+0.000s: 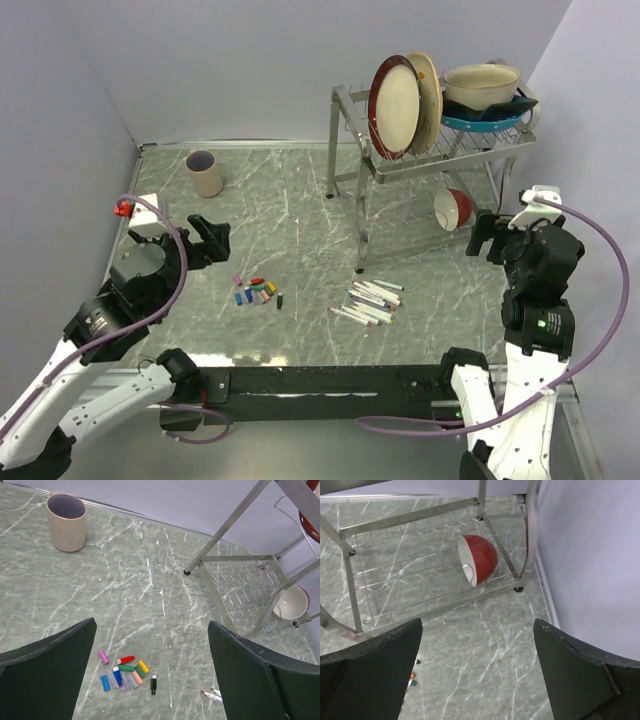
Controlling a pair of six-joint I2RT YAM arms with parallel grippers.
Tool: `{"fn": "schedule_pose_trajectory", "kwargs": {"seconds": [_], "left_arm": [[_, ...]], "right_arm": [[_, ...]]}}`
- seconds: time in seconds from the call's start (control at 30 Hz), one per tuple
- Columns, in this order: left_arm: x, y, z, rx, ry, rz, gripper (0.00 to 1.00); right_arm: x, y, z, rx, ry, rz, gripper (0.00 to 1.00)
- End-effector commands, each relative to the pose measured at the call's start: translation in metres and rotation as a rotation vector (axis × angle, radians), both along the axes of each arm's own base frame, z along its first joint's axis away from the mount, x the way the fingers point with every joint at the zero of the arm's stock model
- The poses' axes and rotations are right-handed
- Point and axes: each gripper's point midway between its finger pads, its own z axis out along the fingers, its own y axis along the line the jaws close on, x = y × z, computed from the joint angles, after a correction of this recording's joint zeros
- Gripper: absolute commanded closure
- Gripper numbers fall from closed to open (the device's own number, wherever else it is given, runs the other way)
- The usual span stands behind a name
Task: Open the pen caps
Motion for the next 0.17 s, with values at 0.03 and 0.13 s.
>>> {"fn": "schedule_pose_trajectory", "kwargs": {"seconds": [0.03,0.13], "left_arm": [[-0.0025,0.0051,0.0192,0.002,-0.047,-0.001,0.01],[-0.002,0.0049,0.0198,0.006,-0.05,-0.002,0.01]], "right_arm": [[-0.0067,-0.0114,0.0309,-0.031,-0.087,-0.07,0.0],[-0.0043,-0.0121,0.0315,-0.024,-0.091,-0.075,0.0]]}}
